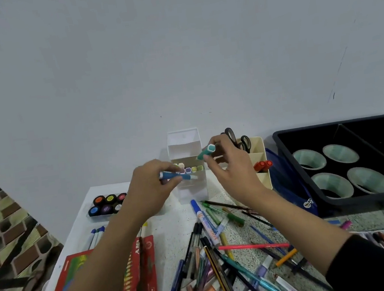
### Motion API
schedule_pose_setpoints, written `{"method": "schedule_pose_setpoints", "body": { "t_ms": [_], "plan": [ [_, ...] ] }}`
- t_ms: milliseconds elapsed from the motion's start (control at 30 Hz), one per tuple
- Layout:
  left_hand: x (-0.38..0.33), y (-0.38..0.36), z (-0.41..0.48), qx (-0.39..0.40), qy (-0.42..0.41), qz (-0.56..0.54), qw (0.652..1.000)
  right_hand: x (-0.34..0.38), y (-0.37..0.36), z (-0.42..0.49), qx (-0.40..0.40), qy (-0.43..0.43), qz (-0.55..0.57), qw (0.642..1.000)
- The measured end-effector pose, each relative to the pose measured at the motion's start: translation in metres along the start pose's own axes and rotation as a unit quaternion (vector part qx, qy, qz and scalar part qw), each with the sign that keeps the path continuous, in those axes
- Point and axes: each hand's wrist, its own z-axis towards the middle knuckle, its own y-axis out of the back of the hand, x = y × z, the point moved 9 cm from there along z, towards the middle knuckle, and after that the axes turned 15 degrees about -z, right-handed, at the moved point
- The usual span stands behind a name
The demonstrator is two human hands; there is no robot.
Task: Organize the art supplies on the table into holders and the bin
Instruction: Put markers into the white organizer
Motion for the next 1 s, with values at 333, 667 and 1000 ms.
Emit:
{"method": "schedule_pose_setpoints", "body": {
  "t_ms": [333, 667, 1000],
  "plan": [
    [-0.026, 0.016, -0.003, -0.138, -0.150, -0.035, 0.978, -0.009, -0.019, 0.002, 0.018, 0.051, -0.069, 0.996],
    [-0.004, -0.036, 0.020, -0.018, -0.111, 0.010, 0.994, -0.004, -0.037, 0.007, 0.023, 0.138, -0.259, 0.956],
    [0.001, -0.038, 0.032, 0.003, -0.101, 0.147, 0.984, -0.012, -0.052, 0.010, 0.104, 0.107, -0.289, 0.946]
  ]
}}
